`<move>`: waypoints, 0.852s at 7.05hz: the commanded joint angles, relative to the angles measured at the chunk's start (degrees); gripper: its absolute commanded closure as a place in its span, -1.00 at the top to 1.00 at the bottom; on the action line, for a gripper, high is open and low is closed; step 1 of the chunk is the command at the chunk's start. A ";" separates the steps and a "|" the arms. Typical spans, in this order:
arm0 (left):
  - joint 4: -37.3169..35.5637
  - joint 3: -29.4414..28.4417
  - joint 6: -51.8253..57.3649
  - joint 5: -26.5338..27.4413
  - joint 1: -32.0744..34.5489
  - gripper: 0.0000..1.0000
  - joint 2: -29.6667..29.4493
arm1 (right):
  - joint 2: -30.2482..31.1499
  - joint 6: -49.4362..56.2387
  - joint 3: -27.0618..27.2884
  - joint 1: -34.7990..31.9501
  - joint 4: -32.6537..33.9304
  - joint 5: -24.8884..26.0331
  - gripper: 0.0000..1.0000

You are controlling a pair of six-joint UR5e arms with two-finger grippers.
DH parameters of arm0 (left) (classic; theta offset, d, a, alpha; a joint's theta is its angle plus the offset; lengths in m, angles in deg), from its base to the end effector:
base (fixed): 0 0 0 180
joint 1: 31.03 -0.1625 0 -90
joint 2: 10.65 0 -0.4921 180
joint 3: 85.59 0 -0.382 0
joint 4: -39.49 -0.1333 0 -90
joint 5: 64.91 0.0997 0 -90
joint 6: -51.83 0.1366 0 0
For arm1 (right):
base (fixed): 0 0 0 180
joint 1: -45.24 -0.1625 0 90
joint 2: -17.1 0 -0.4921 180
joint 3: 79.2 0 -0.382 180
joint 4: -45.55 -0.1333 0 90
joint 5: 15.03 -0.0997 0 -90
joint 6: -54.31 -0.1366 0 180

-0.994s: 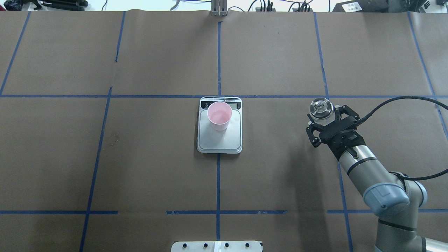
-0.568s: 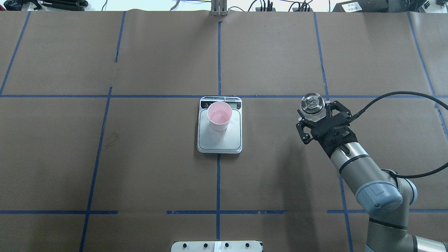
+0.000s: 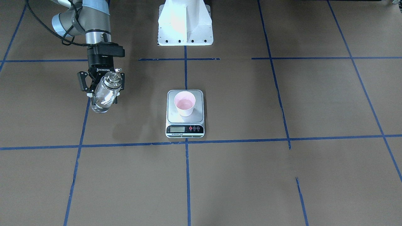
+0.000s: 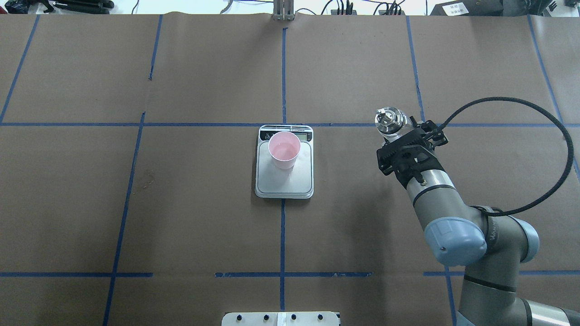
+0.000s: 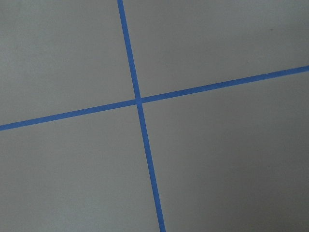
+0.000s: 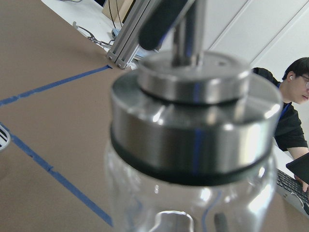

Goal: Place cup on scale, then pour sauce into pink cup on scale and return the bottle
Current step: 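Carry the dispenser with the right gripper toward the pink cup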

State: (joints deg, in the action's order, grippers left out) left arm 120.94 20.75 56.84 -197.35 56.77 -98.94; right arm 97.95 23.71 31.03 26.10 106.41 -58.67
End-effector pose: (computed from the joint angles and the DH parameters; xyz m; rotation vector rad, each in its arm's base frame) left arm -0.0232 -0.4660 0.6476 0.1195 0.7381 0.1592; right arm -0.4374 -0.3976 0.4251 1.1720 -0.2779 -0.2031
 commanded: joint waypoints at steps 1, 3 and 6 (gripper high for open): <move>-0.07 0.00 0.00 -0.01 0.00 1.00 -0.04 | -5.95 -0.87 1.04 -0.19 17.65 2.05 -1.00; -0.16 -0.26 0.00 -0.01 0.00 1.00 -0.04 | -8.95 -0.87 0.52 0.25 28.57 5.57 -1.00; -0.16 -0.44 0.00 -0.01 0.00 1.00 -0.04 | -14.29 -0.87 0.25 2.70 42.01 9.70 -1.00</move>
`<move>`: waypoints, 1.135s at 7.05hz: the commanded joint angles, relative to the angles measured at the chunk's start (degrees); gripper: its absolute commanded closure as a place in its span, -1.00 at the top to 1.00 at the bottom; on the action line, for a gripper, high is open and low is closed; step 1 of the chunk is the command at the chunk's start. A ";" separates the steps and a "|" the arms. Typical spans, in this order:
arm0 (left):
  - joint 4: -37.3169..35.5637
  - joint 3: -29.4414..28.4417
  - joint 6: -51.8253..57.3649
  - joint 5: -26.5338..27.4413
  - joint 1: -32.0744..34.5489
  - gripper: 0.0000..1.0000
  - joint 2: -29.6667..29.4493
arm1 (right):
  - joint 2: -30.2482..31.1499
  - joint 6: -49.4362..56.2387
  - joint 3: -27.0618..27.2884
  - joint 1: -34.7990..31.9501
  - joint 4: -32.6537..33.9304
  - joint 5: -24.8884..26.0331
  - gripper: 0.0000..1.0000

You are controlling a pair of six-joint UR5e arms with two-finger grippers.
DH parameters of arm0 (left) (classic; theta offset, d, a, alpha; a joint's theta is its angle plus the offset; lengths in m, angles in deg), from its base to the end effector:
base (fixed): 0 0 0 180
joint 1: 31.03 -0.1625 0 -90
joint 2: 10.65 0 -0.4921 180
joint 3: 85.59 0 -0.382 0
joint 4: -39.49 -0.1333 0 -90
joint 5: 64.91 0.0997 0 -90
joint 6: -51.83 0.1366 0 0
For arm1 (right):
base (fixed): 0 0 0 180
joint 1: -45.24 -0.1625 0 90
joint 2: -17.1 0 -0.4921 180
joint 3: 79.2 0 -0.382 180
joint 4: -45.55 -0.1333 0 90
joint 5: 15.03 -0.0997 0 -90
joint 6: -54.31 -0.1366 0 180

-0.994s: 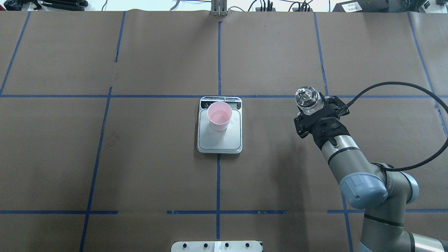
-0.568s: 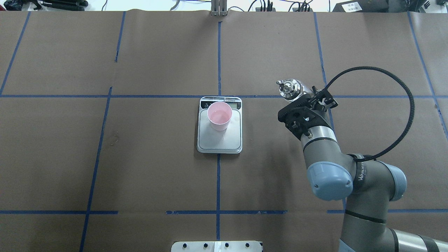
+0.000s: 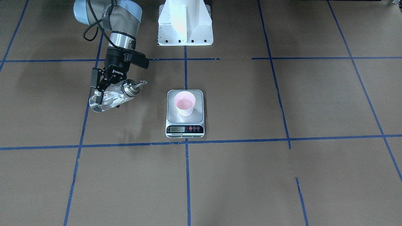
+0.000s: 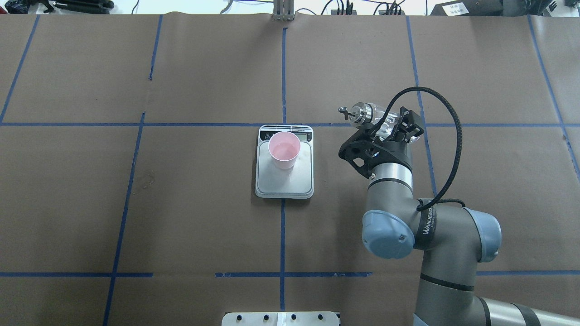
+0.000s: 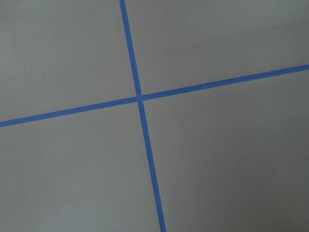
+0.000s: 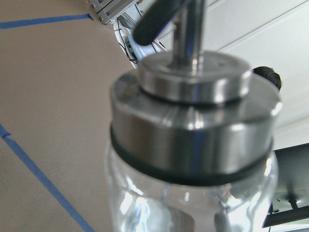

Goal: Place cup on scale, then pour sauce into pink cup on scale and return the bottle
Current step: 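Carry the dispenser with the right gripper toward the pink cup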

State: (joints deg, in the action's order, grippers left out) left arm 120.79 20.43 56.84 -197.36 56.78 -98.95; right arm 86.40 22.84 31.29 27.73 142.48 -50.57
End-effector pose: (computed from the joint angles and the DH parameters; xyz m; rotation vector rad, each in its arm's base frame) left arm -0.0233 -0.4659 0.6504 0.1119 0.7385 0.1561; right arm -0.4877 -0.4102 0.3808 1.0680 0.1330 -0.3621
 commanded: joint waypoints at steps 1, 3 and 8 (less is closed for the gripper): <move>0.00 -0.20 0.00 0.00 0.00 1.00 -0.03 | -3.46 0.08 -0.09 2.29 9.04 2.92 -1.00; -0.09 -0.29 0.00 0.00 0.00 1.00 -0.03 | -6.79 0.26 -1.40 3.09 16.24 4.77 -1.00; -0.18 0.14 0.00 -0.09 0.00 1.00 1.62 | -11.89 1.40 -10.36 3.80 17.24 9.43 -1.00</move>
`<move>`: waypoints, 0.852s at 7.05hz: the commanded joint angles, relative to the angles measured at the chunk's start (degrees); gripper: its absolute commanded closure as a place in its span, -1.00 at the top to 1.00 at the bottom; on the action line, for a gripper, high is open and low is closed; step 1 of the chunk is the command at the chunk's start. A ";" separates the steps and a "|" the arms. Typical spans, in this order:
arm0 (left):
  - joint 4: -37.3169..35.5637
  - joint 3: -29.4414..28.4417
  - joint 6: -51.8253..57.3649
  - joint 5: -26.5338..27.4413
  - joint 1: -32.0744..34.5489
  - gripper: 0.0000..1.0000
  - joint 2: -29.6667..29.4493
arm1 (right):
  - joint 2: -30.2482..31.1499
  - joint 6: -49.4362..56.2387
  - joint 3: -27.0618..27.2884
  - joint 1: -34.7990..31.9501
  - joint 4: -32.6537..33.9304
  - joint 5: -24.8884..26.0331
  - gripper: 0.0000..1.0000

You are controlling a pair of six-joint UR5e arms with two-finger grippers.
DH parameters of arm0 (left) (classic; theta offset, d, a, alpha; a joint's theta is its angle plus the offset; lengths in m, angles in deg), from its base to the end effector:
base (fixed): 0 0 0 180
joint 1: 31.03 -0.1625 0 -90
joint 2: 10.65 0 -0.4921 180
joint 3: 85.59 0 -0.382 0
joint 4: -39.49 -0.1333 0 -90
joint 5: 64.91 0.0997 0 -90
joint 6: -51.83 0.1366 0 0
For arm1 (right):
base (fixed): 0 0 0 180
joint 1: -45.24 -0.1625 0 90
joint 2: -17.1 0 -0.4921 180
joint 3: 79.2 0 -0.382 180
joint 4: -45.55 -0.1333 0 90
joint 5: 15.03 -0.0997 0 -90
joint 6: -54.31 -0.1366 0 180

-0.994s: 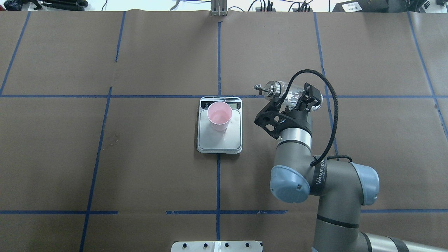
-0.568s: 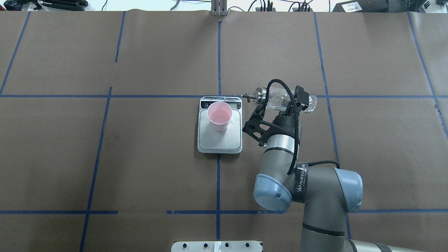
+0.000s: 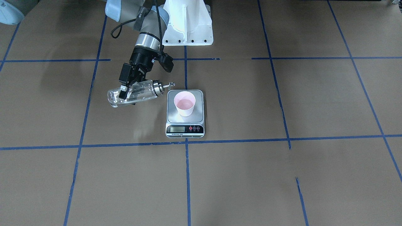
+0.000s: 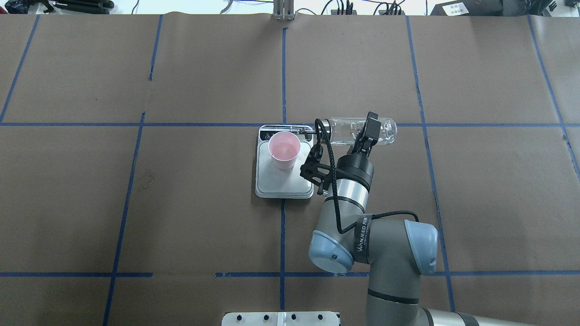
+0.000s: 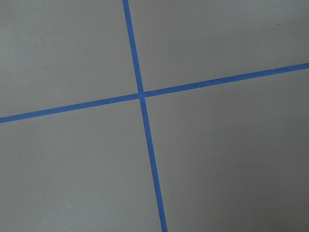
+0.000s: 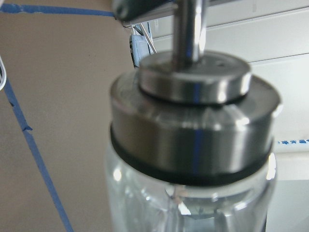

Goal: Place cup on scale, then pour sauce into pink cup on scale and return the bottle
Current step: 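Tilt the dispenser spout down over the pink cup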

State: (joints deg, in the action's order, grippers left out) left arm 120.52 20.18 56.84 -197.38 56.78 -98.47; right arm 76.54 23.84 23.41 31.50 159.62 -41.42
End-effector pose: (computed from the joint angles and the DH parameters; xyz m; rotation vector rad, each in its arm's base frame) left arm -0.0235 -0.4613 0.6569 0.0952 0.7394 0.1497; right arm -0.5638 -0.4010 0.3496 1.0727 0.4216 -0.5254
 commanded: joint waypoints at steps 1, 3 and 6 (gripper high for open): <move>0.09 0.49 0.00 -0.41 -0.09 1.00 1.42 | -2.48 0.67 -2.59 -0.05 1.76 0.29 -1.00; 0.09 0.31 0.00 -0.42 -0.09 1.00 1.51 | -4.85 0.67 -2.41 -0.32 9.83 1.34 -1.00; 0.09 -0.13 0.00 -0.42 -0.09 1.00 1.51 | -4.95 2.41 -2.33 -0.58 15.83 3.98 -1.00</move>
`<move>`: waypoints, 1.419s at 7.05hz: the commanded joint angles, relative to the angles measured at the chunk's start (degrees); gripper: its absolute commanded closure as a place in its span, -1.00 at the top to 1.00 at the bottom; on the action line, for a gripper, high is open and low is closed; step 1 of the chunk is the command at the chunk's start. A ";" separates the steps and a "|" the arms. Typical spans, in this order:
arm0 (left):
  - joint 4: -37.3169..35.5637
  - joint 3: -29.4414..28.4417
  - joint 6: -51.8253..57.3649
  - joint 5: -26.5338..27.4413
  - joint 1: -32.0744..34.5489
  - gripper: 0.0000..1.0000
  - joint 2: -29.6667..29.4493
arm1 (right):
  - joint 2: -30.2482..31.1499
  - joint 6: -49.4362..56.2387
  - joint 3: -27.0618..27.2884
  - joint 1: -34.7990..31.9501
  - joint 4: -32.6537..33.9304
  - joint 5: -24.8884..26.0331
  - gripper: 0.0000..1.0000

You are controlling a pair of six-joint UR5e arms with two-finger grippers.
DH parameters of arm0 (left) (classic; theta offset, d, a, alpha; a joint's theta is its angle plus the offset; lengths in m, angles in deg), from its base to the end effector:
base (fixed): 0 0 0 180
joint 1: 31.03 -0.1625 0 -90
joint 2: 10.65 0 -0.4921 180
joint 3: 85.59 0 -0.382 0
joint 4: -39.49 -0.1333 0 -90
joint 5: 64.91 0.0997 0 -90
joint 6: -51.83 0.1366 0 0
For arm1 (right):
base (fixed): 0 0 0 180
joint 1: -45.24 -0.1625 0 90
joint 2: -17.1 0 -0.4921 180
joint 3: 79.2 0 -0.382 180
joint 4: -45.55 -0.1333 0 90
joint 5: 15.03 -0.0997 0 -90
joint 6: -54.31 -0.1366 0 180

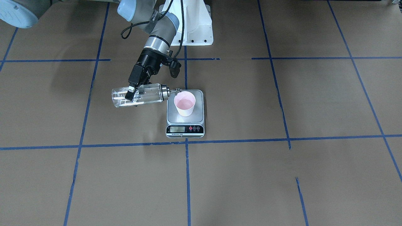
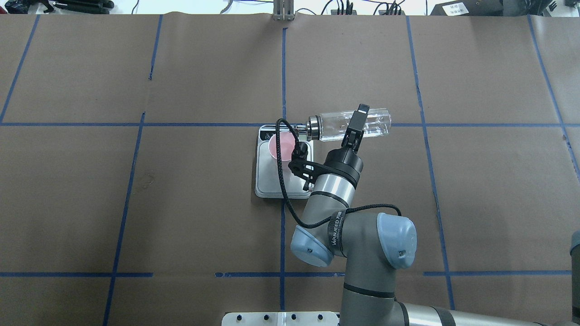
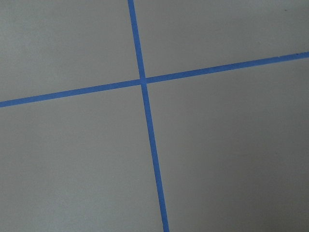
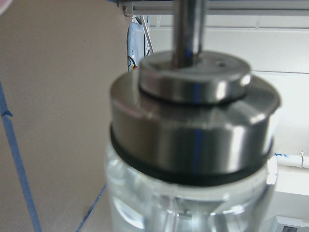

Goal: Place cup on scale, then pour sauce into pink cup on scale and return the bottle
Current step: 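Tilt the dispenser spout down over the pink cup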

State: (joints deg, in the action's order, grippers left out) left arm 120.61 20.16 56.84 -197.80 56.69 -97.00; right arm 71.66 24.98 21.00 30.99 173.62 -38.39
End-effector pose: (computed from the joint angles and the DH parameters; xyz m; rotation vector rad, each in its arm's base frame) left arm -0.0225 -0.4486 0.6679 0.0714 0.7475 0.1422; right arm -0.5745 -0.4128 0.3309 1.0125 0.6256 -0.6379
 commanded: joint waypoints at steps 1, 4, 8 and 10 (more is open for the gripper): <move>0.00 -0.20 0.00 0.00 0.00 1.00 -0.05 | -0.07 4.25 0.08 -0.42 2.01 1.65 -1.00; 0.00 -0.28 0.00 -0.09 0.00 1.00 -0.05 | -2.70 5.25 0.26 -0.60 10.60 2.01 -1.00; 0.00 -0.28 0.00 -0.88 0.00 1.00 -0.05 | -2.27 5.25 0.35 -1.83 13.26 2.01 -1.00; 0.00 -0.28 0.00 -0.88 -0.09 1.00 -0.14 | -2.00 5.16 0.35 -1.83 13.35 2.01 -1.00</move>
State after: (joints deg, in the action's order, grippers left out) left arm 120.61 19.89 56.84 -198.68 56.63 -97.10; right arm 69.47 30.21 21.34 29.19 186.86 -36.39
